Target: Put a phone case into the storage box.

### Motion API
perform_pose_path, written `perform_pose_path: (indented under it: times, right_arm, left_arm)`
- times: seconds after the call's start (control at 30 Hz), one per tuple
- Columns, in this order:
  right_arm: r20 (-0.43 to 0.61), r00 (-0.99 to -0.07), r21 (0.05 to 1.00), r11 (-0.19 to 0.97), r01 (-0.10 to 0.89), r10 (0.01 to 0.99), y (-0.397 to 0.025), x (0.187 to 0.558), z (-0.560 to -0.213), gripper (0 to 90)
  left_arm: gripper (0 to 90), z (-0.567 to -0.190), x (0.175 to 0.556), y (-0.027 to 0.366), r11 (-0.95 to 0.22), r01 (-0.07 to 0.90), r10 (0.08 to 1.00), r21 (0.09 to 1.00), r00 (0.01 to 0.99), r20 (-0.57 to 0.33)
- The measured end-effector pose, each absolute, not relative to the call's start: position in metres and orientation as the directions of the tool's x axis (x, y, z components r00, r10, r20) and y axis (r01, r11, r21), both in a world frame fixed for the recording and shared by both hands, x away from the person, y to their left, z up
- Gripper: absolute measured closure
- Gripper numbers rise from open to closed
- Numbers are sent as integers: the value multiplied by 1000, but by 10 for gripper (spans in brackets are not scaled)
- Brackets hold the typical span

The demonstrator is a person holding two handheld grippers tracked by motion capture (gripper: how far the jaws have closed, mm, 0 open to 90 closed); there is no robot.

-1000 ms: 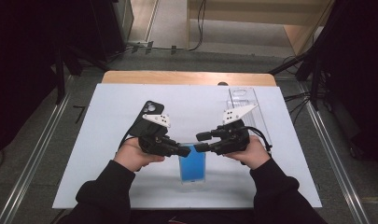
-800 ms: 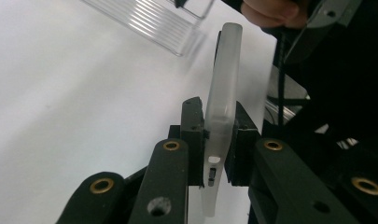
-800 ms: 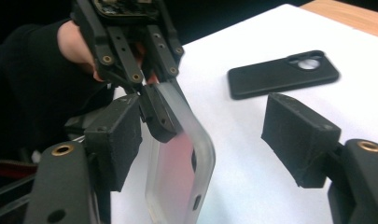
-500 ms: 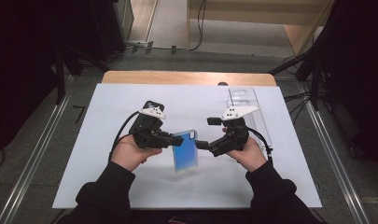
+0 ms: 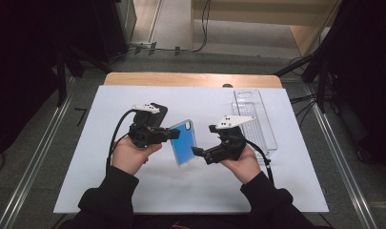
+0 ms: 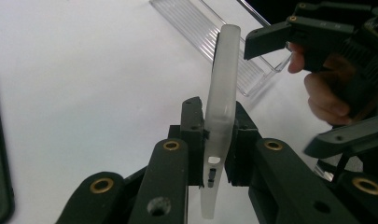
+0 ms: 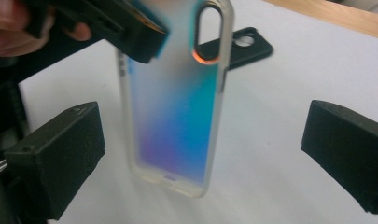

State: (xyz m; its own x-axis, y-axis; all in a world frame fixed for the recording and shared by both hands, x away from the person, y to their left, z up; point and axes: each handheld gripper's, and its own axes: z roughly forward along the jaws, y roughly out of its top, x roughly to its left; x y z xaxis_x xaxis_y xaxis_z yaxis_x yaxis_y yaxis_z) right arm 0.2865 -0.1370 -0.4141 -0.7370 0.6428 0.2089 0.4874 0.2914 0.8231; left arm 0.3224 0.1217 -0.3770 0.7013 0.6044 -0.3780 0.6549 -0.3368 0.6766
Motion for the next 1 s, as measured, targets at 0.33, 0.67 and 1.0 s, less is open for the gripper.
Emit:
perform_pose_path:
  times: [0.33, 0.67, 1.0]
  right_arm:
    - [157, -656, 836, 255, 486, 738, -121, 277, -424, 0]
    - [167, -618, 831, 227, 507, 769, -102, 272, -430, 0]
    - [178, -596, 830, 206, 519, 783, -95, 272, -431, 0]
  left_arm:
    - [807, -374, 319, 118, -300, 673, 641, 676, 667, -380]
    - [808, -377, 317, 111, -290, 684, 649, 670, 655, -387]
    - [807, -380, 312, 99, -310, 668, 643, 677, 671, -368]
